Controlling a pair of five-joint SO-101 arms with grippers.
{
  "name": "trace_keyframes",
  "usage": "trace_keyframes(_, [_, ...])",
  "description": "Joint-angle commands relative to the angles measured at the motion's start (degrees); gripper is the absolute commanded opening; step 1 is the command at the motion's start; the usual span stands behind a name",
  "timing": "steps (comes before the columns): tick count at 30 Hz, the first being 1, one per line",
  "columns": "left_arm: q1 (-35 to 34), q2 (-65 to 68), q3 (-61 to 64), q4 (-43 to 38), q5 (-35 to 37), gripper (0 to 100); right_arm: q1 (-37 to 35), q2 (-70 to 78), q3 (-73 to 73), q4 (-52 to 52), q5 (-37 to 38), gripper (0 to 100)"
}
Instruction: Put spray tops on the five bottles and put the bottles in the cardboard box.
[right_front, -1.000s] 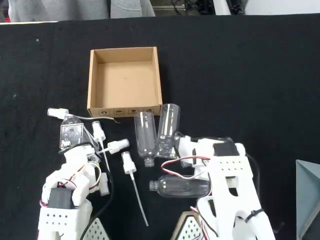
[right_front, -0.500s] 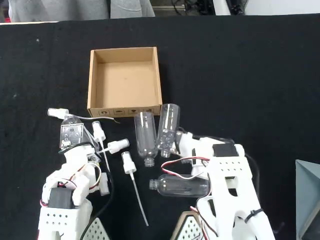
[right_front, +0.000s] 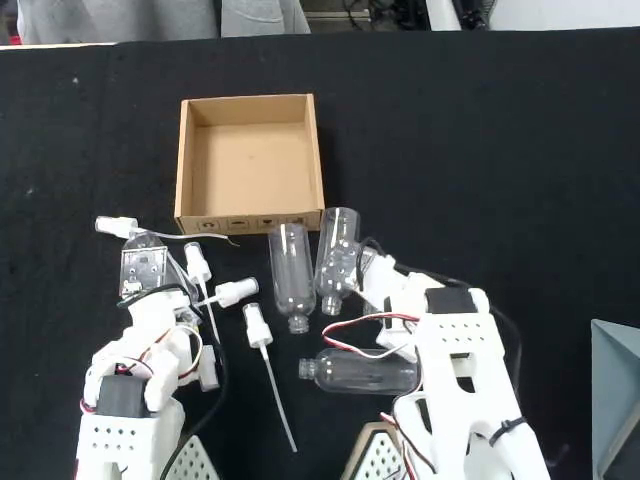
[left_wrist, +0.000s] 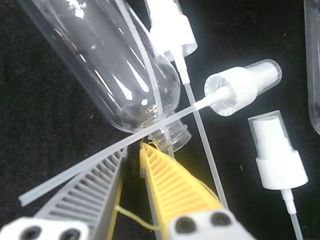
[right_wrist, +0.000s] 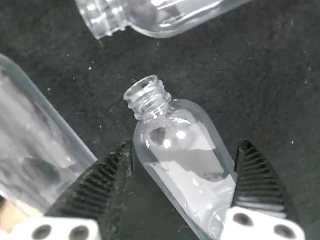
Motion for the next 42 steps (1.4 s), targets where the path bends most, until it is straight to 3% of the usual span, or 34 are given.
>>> trace_keyframes(1, [-0.40,-0.26,1.36,0.35,-0.53,3,-0.97,0.31,-0.84,-0.97,-3.60,29.3])
trace_keyframes(7, [-0.40,-0.26,1.36,0.35,-0.53,3,-1.05,0.31,-0.84,-0.97,-8.35,29.3])
trace_keyframes(13, [-0.40,-0.26,1.36,0.35,-0.53,3,-1.32,0.40,-0.57,-0.44,-8.18,29.7])
trace_keyframes(29, [-0.40,-0.26,1.36,0.35,-0.53,3,-1.32,0.40,-1.01,3.69,7.74,29.8])
trace_keyframes(42, [-0.40,-0.26,1.36,0.35,-0.53,3,-1.14,0.31,-1.10,3.52,9.23,29.3])
